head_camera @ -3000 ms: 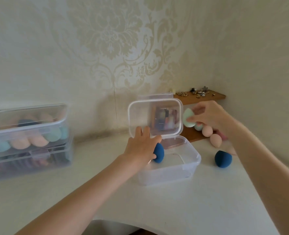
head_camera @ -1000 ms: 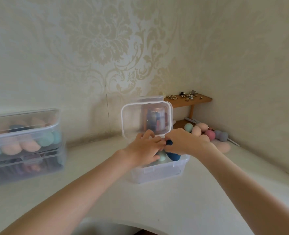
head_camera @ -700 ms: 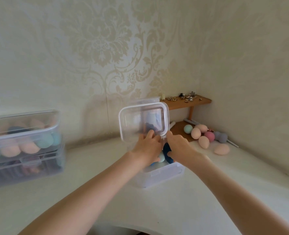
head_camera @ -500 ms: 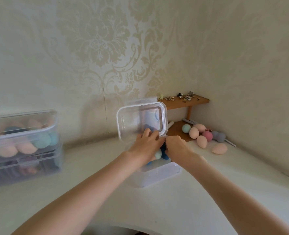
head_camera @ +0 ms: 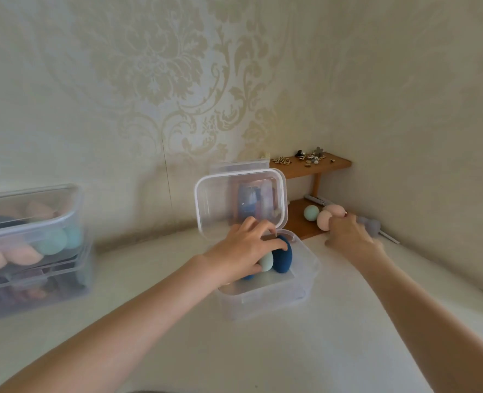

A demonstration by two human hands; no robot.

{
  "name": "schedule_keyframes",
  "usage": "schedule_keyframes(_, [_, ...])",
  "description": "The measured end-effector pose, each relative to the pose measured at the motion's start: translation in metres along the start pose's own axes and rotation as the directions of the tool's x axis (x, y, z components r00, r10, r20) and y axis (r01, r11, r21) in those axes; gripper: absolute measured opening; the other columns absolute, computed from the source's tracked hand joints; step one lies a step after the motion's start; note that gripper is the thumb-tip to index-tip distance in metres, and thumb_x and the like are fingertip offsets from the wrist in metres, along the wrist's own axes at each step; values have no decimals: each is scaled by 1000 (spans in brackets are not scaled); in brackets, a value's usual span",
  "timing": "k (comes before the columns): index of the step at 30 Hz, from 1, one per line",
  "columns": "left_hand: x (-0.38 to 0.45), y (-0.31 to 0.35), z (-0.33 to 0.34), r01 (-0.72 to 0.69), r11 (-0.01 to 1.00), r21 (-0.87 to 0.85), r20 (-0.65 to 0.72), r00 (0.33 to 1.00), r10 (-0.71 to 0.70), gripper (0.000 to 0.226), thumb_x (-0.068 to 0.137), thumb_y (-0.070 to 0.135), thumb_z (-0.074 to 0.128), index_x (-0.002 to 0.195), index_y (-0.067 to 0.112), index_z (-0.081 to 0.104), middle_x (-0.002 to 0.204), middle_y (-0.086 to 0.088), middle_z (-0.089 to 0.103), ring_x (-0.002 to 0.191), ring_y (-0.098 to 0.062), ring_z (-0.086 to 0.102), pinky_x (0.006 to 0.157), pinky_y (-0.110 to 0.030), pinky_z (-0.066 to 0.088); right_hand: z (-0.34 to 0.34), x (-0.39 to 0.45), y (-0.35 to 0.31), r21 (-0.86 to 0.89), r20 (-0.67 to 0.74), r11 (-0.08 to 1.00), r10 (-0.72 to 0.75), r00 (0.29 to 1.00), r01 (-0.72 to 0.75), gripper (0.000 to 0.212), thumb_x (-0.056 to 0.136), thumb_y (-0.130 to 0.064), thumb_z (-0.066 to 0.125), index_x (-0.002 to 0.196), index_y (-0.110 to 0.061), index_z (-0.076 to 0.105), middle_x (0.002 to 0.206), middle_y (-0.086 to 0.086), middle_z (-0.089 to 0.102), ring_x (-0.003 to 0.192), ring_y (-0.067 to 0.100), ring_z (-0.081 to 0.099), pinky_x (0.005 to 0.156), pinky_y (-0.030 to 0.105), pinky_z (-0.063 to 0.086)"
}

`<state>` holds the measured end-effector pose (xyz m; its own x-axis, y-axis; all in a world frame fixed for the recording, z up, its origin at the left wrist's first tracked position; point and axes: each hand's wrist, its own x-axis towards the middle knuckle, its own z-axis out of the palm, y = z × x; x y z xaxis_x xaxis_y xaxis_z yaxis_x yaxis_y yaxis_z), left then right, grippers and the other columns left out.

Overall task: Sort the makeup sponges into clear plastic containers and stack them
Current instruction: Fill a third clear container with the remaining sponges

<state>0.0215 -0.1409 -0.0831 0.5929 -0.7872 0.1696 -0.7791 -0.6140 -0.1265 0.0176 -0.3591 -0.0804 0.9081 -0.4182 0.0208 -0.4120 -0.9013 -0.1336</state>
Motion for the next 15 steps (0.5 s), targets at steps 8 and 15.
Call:
schedule_keyframes(8, [-1,0,1,-4,1000,-1,-16,1000,4,54,87,14,55,135,31,39,144,-2,29,126,-28,27,103,-43,33,-24,-9,-9,225,-329,968,-31,944,110,21,89,-4,50,109,-4,53,118,18,45,100,34,49,73,33,38])
schedule_keyframes(15, [-3,-3,1,-5,997,-75,11,1000,6,59,85,26,59,138,32,35,146,2,27,129,-25,27,106,-37,28,-61,-68,-55,994,102,12,-363,926,-105,24,87,9,45,76,-7,58,88,9,57,84,22,57,63,30,60])
